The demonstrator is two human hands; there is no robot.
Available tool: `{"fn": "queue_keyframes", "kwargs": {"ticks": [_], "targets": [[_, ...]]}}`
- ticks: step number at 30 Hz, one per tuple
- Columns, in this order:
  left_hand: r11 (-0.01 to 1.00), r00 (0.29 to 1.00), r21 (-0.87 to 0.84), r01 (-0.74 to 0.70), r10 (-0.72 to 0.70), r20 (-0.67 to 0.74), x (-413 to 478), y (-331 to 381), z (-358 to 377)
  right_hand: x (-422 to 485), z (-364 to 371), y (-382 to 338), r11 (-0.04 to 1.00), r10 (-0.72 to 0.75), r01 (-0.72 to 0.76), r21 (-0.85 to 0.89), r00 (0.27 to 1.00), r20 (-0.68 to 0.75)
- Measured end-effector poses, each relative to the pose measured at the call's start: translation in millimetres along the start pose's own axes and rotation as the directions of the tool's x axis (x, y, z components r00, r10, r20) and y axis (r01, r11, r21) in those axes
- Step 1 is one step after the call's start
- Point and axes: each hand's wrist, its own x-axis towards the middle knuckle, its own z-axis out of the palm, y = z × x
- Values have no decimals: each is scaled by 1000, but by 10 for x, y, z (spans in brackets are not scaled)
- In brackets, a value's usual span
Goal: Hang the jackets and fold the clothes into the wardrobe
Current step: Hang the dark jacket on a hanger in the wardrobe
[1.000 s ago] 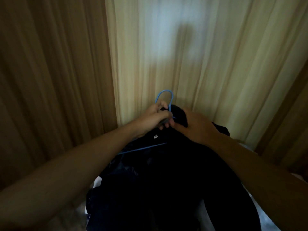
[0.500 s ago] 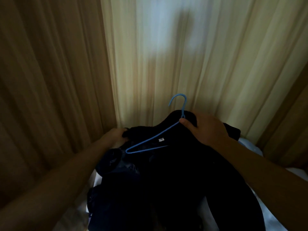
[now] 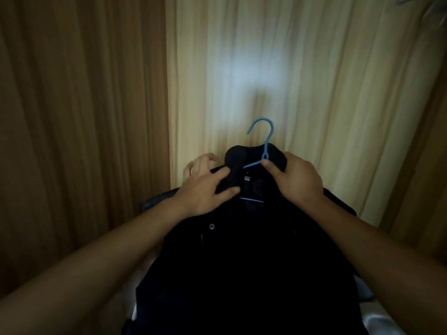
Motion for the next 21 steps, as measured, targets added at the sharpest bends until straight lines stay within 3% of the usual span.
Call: {"fn": "queue_keyframes", "kwargs": {"ticks": [3,8,10,15,18,21], "targets": [[997,994,47,-65,60,89,46,0,-188,73,-241,-90,998,-17,19,63,999,-41],[975,967,136,-175,196,-161,261,232,-590,302,-550,-323,997,-29,34,63,997,-74],[965,957,185,-183,218,-191,446,375,-857,432,-717,-479,996,-73,78,52,994,-82],[950,954,287,-126,196,-228,770,467,-1523,662,-1132,-697,973,-230,230,-11,968,-99],[966,948,254,-40,117,-294,911,355,-1906,789,-1334,-593,962,-239,219,-165,965,-107],[930,953,367,-26,134,-273,1015,386,-2098,896,-1402,-655,942,-260,209,-261,949,-179]]}}
